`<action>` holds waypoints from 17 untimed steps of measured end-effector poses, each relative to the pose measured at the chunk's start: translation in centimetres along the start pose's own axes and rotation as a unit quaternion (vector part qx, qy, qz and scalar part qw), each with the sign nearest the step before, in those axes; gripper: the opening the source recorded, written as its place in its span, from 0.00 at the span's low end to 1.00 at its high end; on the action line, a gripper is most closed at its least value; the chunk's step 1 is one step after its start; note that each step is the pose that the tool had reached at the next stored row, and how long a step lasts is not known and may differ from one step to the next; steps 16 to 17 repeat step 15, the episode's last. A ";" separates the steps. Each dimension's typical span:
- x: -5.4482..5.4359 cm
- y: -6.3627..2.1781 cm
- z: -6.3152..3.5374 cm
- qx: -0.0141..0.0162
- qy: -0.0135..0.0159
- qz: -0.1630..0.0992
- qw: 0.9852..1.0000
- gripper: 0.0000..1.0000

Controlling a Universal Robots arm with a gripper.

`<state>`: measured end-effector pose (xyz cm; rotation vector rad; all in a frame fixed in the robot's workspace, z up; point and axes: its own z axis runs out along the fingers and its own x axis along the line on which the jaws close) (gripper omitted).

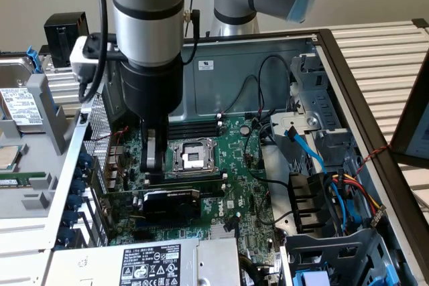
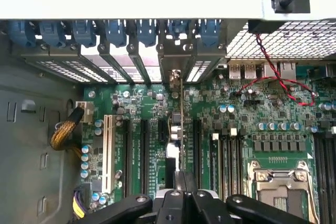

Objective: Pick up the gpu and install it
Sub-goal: 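Press down on the gpu until it lock into place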

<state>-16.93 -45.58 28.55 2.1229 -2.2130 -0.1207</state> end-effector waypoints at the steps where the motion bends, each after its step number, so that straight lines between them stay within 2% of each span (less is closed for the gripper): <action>1: 0.0 0.05 -0.47 0.000 0.000 0.000 1.000 0.11; 5: 0.0 0.19 -2.00 0.000 0.001 0.000 1.000 0.11; 7: 0.0 0.11 -2.19 0.003 0.001 0.000 1.000 0.11; 8: 0.0 0.07 -2.28 0.006 0.001 0.000 1.000 0.11; 9: 0.0 0.07 -2.37 0.007 0.001 0.000 1.000 0.11; 17: 0.0 0.07 -2.36 0.007 0.001 -0.001 1.000 0.11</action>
